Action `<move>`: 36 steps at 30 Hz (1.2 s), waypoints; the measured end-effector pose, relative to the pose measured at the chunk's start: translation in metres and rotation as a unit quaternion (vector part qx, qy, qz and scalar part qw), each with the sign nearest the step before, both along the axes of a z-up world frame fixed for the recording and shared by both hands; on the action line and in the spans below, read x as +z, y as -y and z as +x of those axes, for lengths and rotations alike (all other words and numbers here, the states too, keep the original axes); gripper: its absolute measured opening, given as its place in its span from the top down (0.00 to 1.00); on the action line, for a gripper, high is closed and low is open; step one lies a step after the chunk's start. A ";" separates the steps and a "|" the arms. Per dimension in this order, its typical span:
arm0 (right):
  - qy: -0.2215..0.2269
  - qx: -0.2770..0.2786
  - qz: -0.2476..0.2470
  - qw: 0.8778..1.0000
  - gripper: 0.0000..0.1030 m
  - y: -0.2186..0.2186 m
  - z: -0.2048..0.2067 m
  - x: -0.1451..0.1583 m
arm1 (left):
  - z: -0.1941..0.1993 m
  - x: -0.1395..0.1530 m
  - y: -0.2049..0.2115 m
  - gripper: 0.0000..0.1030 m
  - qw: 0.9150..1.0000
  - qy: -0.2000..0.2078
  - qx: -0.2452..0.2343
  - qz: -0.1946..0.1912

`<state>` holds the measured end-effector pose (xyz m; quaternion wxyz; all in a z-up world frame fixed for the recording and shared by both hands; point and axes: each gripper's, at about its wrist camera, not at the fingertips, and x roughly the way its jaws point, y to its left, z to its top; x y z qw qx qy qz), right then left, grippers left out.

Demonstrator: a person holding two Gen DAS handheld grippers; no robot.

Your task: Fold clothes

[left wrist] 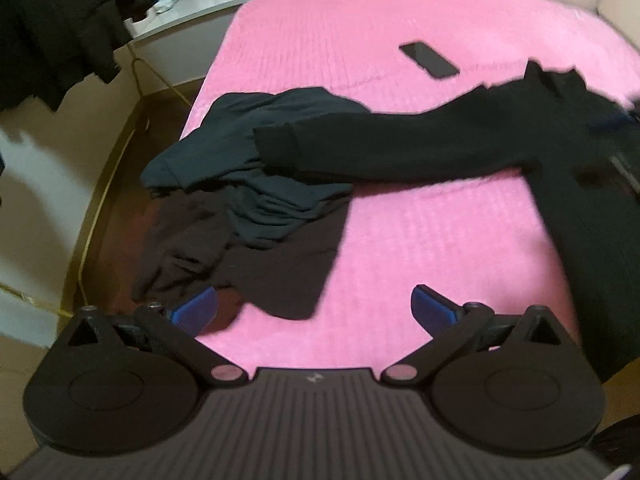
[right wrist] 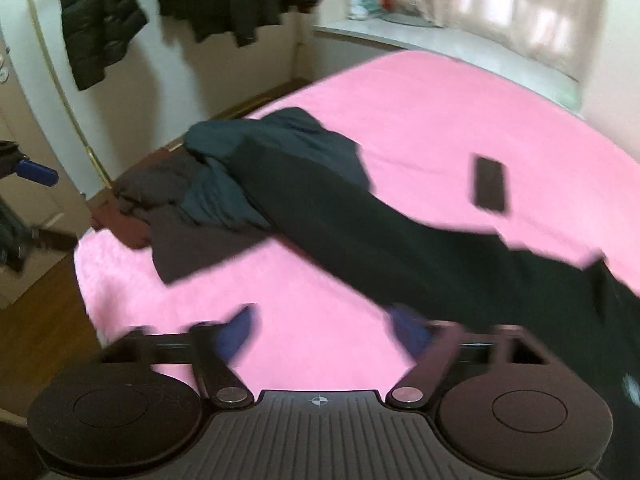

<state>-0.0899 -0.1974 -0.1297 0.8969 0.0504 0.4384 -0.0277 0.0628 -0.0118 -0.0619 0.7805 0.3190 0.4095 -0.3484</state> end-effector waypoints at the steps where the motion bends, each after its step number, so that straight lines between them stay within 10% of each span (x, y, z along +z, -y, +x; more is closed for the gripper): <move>1: 0.006 0.009 -0.001 1.000 0.35 -0.008 0.023 -0.005 | 0.008 -0.003 0.000 0.01 1.000 0.009 -0.015 0.006; 6: 0.021 0.069 -0.027 0.997 0.35 -0.043 0.133 -0.043 | 0.048 -0.022 -0.001 0.01 0.995 0.059 -0.073 0.032; 8: 0.017 0.092 -0.052 0.994 0.54 -0.056 0.170 -0.065 | 0.061 -0.030 -0.003 0.01 0.995 0.061 -0.074 0.023; 11: -0.011 0.118 -0.089 0.989 0.56 -0.067 0.221 -0.110 | 0.081 -0.044 -0.008 0.01 0.997 0.050 -0.056 0.008; 21: -0.050 0.125 -0.154 0.979 0.56 -0.076 0.286 -0.198 | 0.102 -0.097 -0.042 0.01 1.000 -0.015 0.011 0.021; 26: -0.028 0.104 -0.113 0.988 0.86 -0.056 0.280 -0.184 | 0.101 -0.100 -0.047 0.01 0.999 -0.023 0.006 0.028; 32: 0.042 0.013 -0.007 0.999 0.88 -0.012 0.241 -0.125 | 0.102 -0.093 -0.019 0.01 0.999 -0.018 -0.031 0.011; 36: 0.119 -0.116 0.066 0.984 0.88 0.053 0.180 -0.072 | 0.094 -0.084 0.016 0.01 0.997 -0.017 -0.076 -0.015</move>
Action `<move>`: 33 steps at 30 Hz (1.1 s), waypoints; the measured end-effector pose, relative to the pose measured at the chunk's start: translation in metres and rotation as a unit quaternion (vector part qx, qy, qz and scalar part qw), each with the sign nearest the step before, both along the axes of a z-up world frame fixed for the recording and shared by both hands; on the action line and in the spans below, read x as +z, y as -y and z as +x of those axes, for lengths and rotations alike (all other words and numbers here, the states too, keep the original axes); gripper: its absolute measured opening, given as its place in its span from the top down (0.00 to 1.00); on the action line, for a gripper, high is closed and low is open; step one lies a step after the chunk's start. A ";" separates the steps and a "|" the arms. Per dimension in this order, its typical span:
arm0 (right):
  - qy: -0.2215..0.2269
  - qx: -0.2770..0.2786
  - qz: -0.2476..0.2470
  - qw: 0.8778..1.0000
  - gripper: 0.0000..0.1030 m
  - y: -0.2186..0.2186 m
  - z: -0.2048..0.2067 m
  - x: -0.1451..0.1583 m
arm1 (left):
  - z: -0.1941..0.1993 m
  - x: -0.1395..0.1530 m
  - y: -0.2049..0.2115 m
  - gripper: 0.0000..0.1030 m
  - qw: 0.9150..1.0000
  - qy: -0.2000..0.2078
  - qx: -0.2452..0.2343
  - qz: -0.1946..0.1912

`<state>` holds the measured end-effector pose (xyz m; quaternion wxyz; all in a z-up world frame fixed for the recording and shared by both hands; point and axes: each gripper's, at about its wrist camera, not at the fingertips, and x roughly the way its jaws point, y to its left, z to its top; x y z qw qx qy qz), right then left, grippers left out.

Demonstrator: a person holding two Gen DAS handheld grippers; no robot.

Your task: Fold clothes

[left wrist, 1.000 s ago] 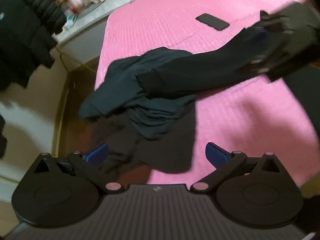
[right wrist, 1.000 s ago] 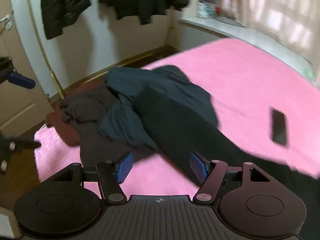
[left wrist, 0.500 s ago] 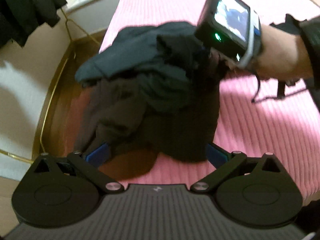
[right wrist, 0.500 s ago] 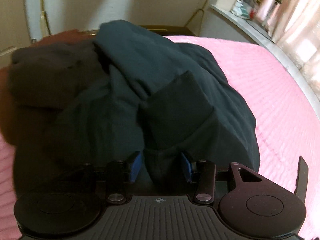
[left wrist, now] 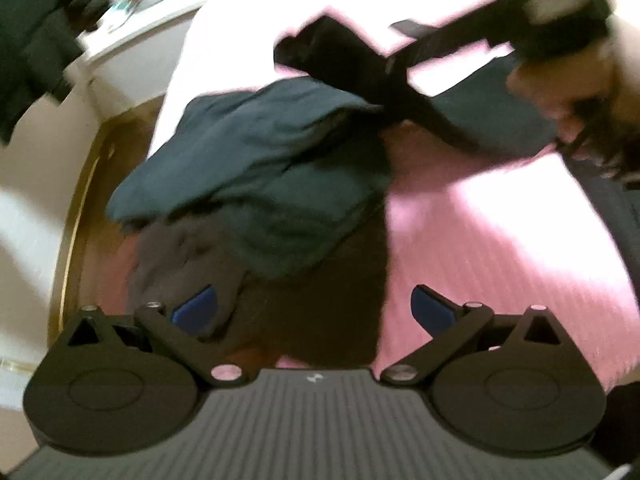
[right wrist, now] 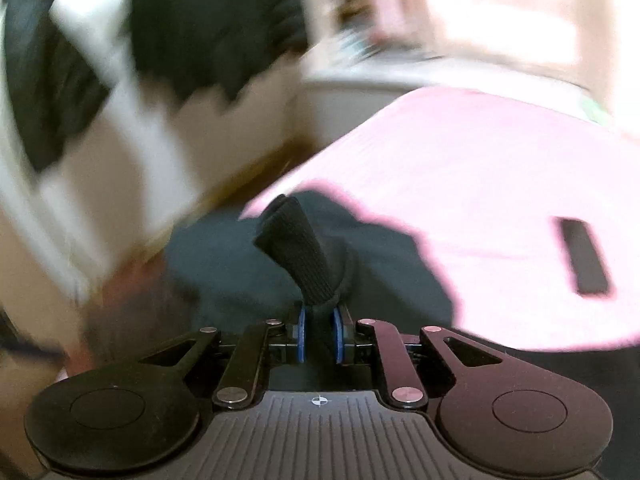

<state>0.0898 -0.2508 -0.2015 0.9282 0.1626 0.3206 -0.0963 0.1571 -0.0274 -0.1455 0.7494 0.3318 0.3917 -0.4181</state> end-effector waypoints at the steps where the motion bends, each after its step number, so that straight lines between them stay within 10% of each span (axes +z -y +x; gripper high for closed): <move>1: 0.018 -0.038 0.008 0.999 0.88 0.021 -0.022 0.012 | -0.003 0.001 0.009 0.01 1.000 -0.001 -0.014 -0.004; 8: 0.082 -0.315 -0.019 0.945 0.88 0.159 -0.237 0.058 | -0.065 0.011 0.091 0.01 0.990 0.014 -0.135 -0.022; 14: 0.014 -0.459 0.077 0.885 0.88 0.275 -0.408 -0.045 | -0.149 0.006 0.164 0.01 0.987 0.019 -0.161 -0.017; 19: -0.006 -0.425 0.145 0.893 0.88 0.338 -0.453 -0.100 | -0.229 -0.008 0.222 0.01 0.986 -0.008 -0.167 0.007; 27: 0.097 -0.326 0.098 0.935 0.89 0.356 -0.472 -0.031 | -0.328 -0.012 0.310 0.01 0.966 -0.011 -0.257 0.017; 33: -0.015 -0.397 0.207 0.894 0.84 0.387 -0.505 -0.114 | -0.366 -0.010 0.349 0.01 0.961 0.004 -0.274 0.025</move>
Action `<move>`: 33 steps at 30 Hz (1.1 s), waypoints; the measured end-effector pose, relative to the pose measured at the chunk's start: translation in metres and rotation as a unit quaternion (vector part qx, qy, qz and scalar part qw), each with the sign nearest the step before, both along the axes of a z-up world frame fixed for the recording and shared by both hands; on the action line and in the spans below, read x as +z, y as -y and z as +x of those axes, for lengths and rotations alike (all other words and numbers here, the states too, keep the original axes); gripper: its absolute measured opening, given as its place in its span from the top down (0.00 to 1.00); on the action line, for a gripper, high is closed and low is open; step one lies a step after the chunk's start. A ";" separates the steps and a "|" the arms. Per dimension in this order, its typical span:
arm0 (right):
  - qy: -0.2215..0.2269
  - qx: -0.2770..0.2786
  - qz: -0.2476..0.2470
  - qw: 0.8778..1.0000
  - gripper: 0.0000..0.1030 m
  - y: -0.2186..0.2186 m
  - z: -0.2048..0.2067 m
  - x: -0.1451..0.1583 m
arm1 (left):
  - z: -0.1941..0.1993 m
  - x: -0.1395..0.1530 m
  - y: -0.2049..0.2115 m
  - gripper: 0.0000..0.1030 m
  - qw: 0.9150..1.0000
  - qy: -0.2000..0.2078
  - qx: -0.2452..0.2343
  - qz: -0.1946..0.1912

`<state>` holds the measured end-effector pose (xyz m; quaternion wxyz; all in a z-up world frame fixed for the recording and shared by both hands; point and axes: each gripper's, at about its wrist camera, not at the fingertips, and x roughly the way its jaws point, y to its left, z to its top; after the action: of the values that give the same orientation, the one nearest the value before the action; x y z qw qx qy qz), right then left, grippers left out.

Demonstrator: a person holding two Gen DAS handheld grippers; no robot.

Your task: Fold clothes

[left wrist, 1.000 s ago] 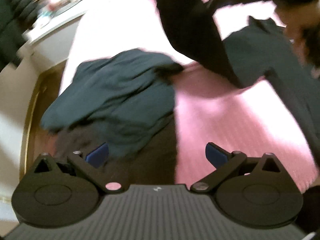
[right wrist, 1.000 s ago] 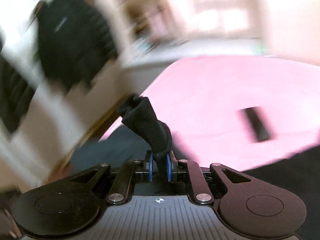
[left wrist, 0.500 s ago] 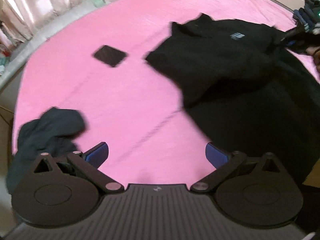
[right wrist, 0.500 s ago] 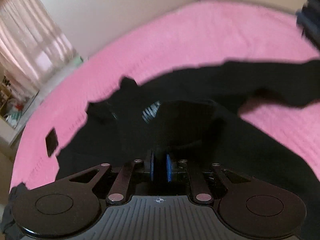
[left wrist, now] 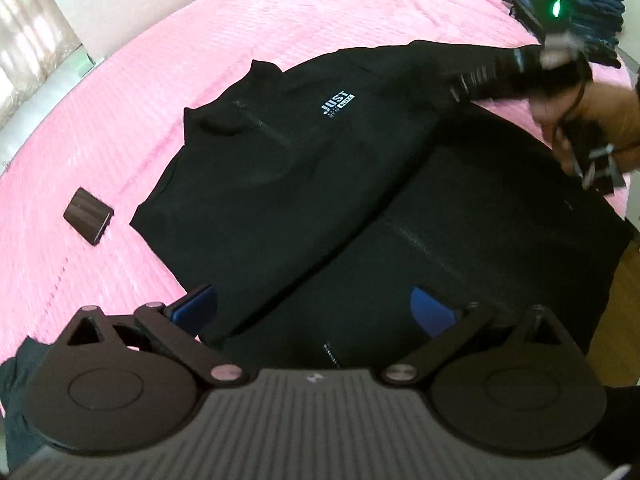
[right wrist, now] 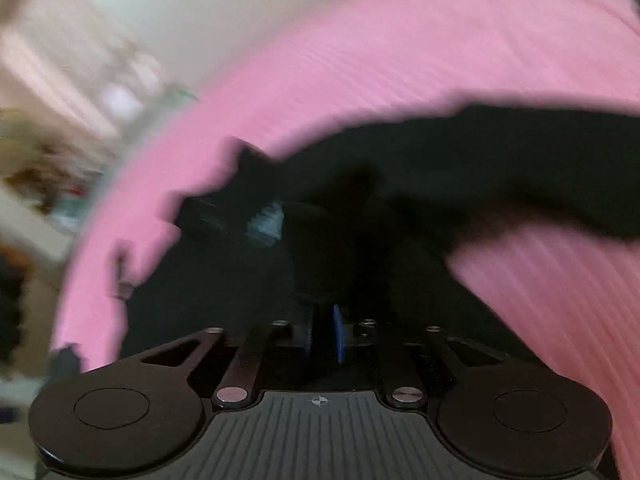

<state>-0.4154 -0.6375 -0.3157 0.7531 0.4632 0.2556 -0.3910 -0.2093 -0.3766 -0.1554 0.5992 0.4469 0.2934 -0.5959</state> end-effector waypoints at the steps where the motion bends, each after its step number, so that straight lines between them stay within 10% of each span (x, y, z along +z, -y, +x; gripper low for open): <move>1: -0.003 -0.011 0.010 1.000 0.79 0.001 -0.007 -0.005 | -0.002 0.002 0.002 0.01 1.000 0.004 0.004 0.000; 4: 0.000 -0.021 0.026 0.999 0.31 -0.003 -0.024 -0.007 | -0.002 0.003 0.002 0.01 1.000 0.006 0.027 0.006; 23: -0.025 -0.267 0.011 0.963 0.31 -0.020 -0.206 0.070 | -0.028 0.009 0.021 0.01 0.996 -0.011 -0.084 -0.028; 33: -0.003 -0.353 0.024 0.935 0.31 0.084 -0.331 0.013 | -0.091 -0.001 0.095 0.01 0.998 0.017 -0.057 -0.006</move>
<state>-0.7465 -0.7219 -0.3025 0.5542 0.5402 0.0871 -0.6272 -0.3002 -0.4719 -0.1569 0.5720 0.4694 0.2536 -0.6230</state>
